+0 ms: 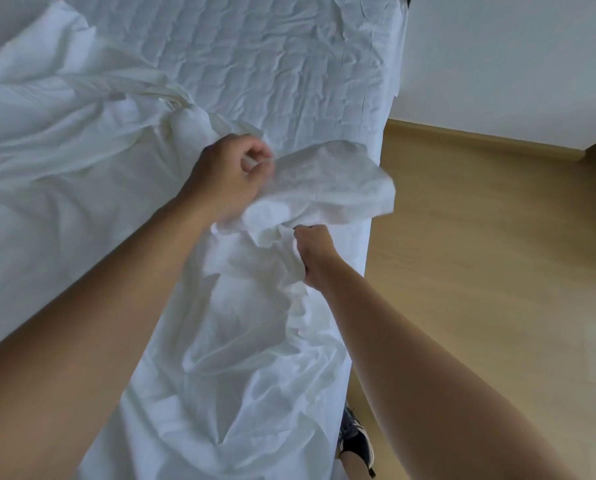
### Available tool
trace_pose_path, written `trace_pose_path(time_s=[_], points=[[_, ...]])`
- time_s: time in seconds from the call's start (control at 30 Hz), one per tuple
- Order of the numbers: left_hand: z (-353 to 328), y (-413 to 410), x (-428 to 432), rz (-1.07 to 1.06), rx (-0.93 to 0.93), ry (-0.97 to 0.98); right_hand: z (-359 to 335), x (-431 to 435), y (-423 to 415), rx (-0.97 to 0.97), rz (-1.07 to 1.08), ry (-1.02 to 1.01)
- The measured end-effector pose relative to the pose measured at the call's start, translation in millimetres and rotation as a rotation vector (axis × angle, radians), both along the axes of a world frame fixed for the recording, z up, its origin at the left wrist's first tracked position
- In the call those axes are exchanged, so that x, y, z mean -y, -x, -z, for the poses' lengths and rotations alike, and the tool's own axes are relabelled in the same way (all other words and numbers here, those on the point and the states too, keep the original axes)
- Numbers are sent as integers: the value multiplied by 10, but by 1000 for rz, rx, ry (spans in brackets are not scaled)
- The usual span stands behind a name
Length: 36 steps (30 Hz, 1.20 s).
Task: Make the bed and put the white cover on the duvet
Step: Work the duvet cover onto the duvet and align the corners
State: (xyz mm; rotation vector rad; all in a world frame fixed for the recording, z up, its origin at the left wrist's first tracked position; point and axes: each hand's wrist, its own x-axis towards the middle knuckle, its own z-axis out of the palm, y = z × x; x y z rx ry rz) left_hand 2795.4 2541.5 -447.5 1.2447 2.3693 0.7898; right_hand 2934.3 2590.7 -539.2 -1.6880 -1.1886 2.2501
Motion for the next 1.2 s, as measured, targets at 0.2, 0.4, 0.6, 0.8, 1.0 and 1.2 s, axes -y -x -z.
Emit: trace_pose_path(time_s=[0.2, 0.4, 0.6, 0.8, 1.0, 1.2], points=[[454, 51, -604, 175, 79, 419, 30, 52, -38, 24, -208, -7], [709, 170, -740, 83, 106, 301, 270, -160, -390, -35, 10, -157], [930, 314, -680, -156, 178, 230, 370, -458, -348, -170, 281, -22], [950, 369, -699, -134, 331, 205, 237, -752, -84, 9, 279, 44], [1054, 505, -651, -255, 693, 257, 365, -1053, 48, 41, 226, 87], [1481, 622, -391, -231, 333, 458, 664, -1225, 193, 81, 35, -75]])
